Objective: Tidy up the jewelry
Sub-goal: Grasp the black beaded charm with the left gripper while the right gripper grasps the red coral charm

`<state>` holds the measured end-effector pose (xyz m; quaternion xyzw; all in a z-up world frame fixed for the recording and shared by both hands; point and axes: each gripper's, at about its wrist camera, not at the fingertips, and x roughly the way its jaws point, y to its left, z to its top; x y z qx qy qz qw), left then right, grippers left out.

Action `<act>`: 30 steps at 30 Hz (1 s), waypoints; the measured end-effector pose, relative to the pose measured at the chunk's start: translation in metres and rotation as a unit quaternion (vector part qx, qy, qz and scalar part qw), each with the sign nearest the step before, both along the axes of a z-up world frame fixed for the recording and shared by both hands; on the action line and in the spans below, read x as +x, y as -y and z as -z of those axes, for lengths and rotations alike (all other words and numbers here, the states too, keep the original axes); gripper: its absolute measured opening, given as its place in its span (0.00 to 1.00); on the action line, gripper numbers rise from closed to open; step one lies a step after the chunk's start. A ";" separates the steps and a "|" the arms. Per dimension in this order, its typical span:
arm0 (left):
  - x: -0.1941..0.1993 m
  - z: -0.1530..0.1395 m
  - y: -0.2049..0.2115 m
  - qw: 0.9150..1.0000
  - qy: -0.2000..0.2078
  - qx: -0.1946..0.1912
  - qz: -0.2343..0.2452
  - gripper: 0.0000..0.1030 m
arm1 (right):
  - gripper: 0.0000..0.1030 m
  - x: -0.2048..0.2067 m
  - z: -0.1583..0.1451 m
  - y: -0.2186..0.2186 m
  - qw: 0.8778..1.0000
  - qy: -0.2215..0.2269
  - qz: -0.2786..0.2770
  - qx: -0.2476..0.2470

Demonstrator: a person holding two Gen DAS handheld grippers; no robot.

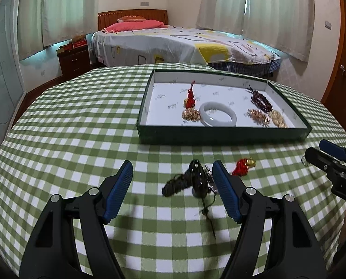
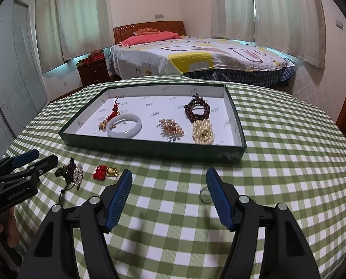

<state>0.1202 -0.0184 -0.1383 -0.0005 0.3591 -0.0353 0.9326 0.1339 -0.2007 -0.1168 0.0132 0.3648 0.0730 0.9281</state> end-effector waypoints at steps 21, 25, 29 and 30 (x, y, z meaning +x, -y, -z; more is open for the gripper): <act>0.008 0.025 0.016 0.999 -0.037 0.009 0.016 0.43 | 0.63 -0.006 0.009 0.005 1.000 -0.009 0.003 0.010; 0.012 0.028 0.012 0.999 -0.045 0.014 0.007 0.39 | 0.63 -0.006 0.010 0.005 1.000 -0.011 0.004 0.011; 0.014 0.029 0.000 0.999 -0.052 0.001 -0.009 0.39 | 0.63 -0.005 0.010 0.005 1.000 -0.012 0.003 0.013; 0.015 0.028 -0.002 0.999 -0.052 0.000 -0.009 0.39 | 0.63 -0.005 0.011 0.005 1.000 -0.012 0.003 0.013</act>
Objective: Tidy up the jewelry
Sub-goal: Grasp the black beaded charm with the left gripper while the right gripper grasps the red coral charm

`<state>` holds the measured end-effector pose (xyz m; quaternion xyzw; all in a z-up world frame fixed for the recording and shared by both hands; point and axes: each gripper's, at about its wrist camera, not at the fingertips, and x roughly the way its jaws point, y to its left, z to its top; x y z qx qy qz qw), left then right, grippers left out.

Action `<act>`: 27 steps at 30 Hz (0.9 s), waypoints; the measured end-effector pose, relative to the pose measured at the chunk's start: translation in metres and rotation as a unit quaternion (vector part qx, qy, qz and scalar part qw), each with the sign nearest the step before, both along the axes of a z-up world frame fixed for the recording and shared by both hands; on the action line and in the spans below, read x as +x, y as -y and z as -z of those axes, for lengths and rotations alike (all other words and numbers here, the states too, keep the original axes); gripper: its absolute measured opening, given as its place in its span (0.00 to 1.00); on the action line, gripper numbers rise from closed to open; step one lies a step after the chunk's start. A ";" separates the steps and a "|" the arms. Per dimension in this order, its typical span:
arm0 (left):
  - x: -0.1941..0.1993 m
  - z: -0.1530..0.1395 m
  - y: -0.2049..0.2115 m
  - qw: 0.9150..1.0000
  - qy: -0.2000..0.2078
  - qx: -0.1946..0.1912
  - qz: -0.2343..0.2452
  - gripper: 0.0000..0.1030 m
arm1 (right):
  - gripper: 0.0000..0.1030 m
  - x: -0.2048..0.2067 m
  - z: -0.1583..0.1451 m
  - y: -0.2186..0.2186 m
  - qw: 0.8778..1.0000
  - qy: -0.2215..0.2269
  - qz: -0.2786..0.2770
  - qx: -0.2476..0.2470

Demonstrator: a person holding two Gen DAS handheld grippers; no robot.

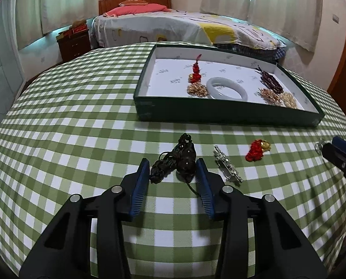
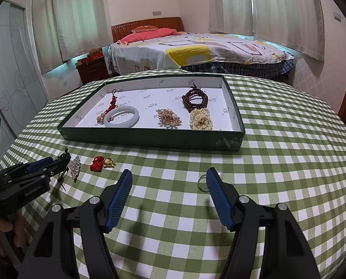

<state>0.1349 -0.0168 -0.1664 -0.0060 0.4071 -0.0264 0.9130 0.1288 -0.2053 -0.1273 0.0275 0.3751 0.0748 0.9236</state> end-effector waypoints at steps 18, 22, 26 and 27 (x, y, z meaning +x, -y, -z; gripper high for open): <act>0.010 0.000 0.002 1.000 0.001 0.006 0.022 0.22 | 0.63 0.001 0.003 -0.006 1.000 -0.007 -0.006 -0.004; 0.006 -0.002 -0.004 1.000 0.003 0.009 0.017 0.21 | 0.63 0.002 0.002 -0.011 1.000 -0.008 -0.012 -0.005; 0.002 -0.005 -0.014 1.000 0.006 0.009 0.009 0.21 | 0.63 0.007 0.001 -0.021 1.000 -0.008 -0.023 -0.006; 0.001 -0.007 -0.017 1.000 0.006 0.009 0.007 0.21 | 0.63 0.008 0.000 -0.025 1.000 -0.008 -0.026 -0.006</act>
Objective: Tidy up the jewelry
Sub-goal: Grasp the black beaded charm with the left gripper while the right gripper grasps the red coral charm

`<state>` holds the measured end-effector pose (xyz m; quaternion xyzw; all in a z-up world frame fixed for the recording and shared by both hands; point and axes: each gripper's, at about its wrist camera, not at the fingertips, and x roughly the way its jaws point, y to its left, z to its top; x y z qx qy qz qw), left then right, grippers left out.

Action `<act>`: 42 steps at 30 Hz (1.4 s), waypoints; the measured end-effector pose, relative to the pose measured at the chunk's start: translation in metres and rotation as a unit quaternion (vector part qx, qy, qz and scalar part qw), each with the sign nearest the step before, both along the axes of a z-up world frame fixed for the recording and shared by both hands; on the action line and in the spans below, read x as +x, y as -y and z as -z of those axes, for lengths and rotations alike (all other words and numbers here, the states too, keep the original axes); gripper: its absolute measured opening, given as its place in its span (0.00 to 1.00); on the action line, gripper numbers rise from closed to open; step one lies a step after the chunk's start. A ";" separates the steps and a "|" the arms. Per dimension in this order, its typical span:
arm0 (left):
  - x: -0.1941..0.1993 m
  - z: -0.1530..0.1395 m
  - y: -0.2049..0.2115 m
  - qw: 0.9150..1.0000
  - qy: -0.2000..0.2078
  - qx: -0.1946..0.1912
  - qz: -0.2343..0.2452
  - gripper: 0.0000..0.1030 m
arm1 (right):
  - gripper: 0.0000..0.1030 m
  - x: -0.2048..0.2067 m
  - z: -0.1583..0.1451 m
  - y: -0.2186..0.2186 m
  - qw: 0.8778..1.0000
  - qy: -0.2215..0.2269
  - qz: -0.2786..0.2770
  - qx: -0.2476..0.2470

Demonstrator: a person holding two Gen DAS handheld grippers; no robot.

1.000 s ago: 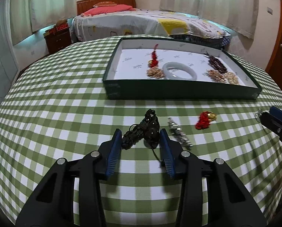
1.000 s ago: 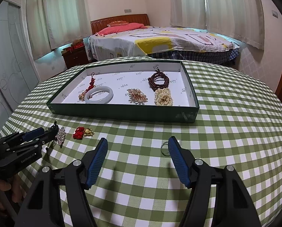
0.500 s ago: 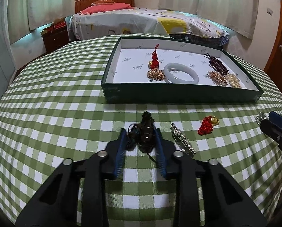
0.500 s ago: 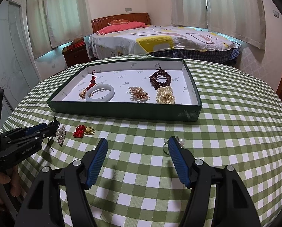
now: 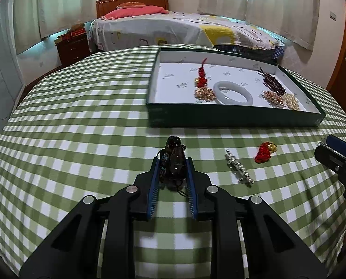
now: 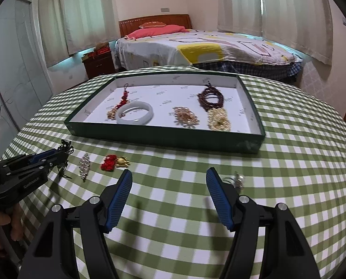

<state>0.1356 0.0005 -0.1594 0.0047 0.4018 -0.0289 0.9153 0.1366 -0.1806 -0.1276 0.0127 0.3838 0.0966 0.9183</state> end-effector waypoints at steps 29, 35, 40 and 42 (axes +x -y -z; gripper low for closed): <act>-0.005 -0.003 -0.041 0.999 -0.004 -0.006 -0.046 0.21 | 0.27 0.040 0.020 -0.067 0.995 -0.062 -0.074 -0.036; -0.006 -0.004 -0.037 0.999 -0.002 -0.003 -0.043 0.21 | 0.15 0.032 0.019 -0.060 0.995 -0.056 -0.073 -0.022; -0.007 -0.004 -0.034 0.999 -0.001 -0.003 -0.041 0.21 | 0.12 0.025 0.018 -0.050 0.996 -0.051 -0.066 -0.015; -0.008 -0.004 -0.033 0.999 0.000 -0.004 -0.039 0.21 | 0.12 0.022 0.017 -0.046 0.997 -0.049 -0.064 -0.013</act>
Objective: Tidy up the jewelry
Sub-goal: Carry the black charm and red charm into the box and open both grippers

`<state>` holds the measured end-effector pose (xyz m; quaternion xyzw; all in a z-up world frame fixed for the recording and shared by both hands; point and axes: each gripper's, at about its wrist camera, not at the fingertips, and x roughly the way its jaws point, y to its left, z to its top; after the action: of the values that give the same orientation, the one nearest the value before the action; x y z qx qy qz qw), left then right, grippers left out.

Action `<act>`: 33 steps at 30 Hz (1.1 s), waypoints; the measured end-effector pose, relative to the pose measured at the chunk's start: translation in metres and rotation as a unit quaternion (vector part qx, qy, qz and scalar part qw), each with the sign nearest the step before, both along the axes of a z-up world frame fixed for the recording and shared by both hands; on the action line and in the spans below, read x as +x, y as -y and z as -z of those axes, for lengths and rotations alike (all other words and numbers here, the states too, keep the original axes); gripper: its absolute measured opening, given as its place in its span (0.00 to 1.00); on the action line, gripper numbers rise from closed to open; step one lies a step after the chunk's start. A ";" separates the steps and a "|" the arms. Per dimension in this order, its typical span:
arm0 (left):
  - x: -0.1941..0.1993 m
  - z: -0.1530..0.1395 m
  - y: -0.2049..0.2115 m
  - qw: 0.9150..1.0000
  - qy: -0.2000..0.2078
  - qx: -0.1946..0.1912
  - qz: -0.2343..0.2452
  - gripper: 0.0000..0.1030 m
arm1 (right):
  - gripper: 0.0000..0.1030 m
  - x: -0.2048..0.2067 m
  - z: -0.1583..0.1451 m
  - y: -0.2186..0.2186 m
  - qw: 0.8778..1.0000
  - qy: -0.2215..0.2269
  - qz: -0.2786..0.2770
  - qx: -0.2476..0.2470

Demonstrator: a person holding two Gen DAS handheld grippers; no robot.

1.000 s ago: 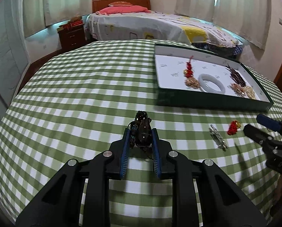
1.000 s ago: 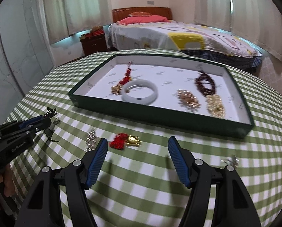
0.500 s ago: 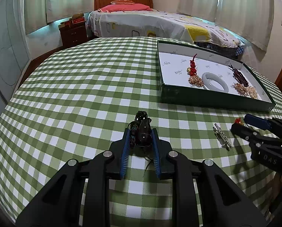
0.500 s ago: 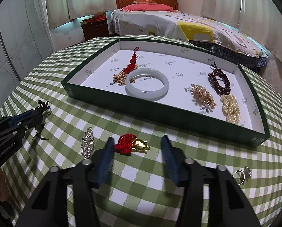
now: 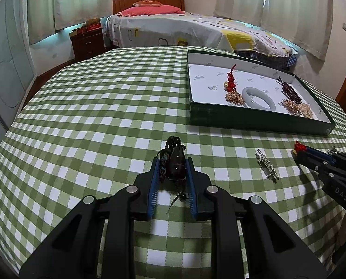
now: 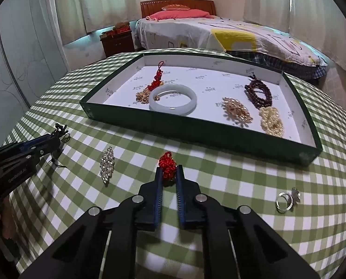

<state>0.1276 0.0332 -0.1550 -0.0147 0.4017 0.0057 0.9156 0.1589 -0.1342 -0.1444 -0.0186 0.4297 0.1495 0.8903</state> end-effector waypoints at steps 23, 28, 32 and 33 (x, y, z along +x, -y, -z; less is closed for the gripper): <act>0.000 -0.034 0.027 0.998 0.036 -0.025 0.035 0.21 | 0.10 -0.020 -0.043 0.031 0.997 0.064 0.030 0.027; 0.008 -0.051 0.041 0.997 0.055 -0.031 0.053 0.21 | 0.10 -0.018 -0.059 0.034 0.995 0.085 0.036 0.033; 0.019 -0.064 0.053 0.995 0.067 -0.044 0.066 0.21 | 0.10 -0.011 -0.070 0.038 0.993 0.101 0.039 0.037; 0.023 -0.067 0.056 0.994 0.071 -0.046 0.071 0.21 | 0.09 -0.008 -0.074 0.038 0.993 0.106 0.039 0.038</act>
<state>0.1502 -0.0232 -0.0878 -0.0286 0.3351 -0.0785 0.9385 0.1512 -0.1726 -0.0707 0.0166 0.3268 0.1280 0.9362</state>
